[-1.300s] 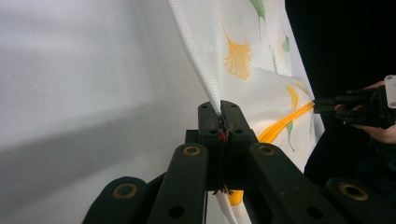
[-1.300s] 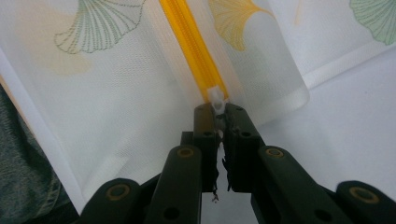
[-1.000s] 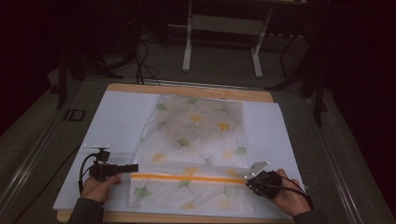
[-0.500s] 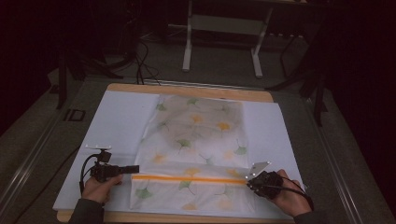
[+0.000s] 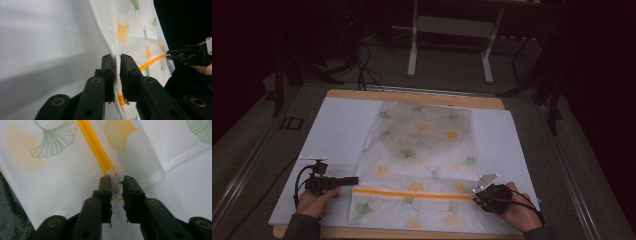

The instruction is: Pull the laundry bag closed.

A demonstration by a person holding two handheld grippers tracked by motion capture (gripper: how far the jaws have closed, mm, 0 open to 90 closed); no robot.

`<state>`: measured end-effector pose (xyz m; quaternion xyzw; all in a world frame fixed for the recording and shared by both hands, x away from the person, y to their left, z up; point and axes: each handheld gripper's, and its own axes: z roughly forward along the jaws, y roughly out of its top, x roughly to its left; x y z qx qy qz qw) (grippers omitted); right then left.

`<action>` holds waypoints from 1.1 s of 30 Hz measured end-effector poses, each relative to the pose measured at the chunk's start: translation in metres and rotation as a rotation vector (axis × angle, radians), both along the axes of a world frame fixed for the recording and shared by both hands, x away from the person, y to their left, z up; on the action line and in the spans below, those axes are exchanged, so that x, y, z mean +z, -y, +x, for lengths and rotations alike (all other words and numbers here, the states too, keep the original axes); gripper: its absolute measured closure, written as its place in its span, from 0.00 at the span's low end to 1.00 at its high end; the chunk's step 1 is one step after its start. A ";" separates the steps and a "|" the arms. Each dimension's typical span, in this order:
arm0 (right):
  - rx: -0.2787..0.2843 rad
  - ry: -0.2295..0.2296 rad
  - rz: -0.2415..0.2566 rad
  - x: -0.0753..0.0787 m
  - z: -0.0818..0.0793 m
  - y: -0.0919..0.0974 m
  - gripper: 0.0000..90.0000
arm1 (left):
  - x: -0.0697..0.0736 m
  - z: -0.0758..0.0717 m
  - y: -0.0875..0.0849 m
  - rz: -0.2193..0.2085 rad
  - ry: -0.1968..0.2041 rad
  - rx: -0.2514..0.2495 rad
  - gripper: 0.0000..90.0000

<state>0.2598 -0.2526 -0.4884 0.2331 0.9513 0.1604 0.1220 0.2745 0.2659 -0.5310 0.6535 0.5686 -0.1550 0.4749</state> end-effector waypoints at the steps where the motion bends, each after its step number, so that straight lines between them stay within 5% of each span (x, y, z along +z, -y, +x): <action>1: -0.001 0.000 0.005 0.000 0.000 0.000 0.82 | 0.001 0.000 -0.001 0.001 0.002 0.005 0.89; 7: -0.025 0.025 0.074 0.005 0.002 0.002 0.75 | 0.005 -0.002 -0.003 0.034 0.046 0.017 0.85; 12: -0.065 0.058 0.131 0.009 0.005 0.006 0.72 | 0.013 -0.004 0.001 0.104 0.107 0.015 0.83; 33: -0.351 0.139 0.329 -0.003 0.010 0.039 0.70 | 0.023 -0.010 0.003 0.372 0.273 0.126 0.80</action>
